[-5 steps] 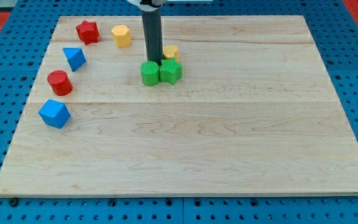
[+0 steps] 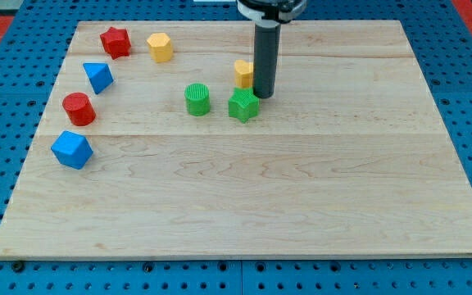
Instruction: Move the green star towards the bottom right of the board
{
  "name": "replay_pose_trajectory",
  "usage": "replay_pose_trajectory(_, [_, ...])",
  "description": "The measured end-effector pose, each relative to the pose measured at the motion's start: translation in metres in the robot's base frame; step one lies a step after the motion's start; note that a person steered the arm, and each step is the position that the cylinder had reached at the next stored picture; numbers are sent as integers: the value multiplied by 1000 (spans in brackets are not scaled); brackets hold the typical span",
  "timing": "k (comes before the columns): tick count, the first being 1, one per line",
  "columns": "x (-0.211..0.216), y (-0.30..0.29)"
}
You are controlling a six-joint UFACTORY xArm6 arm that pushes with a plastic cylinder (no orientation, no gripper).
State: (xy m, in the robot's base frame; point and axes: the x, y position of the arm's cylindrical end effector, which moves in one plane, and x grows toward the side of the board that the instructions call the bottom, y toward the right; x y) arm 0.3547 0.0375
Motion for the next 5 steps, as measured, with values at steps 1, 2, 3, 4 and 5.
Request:
replay_pose_trajectory(1, [-1,-18])
replay_pose_trajectory(2, [23,-35])
replay_pose_trajectory(3, [53,-13])
replay_pose_trajectory(4, [71,-36])
replay_pose_trajectory(5, [65,-86])
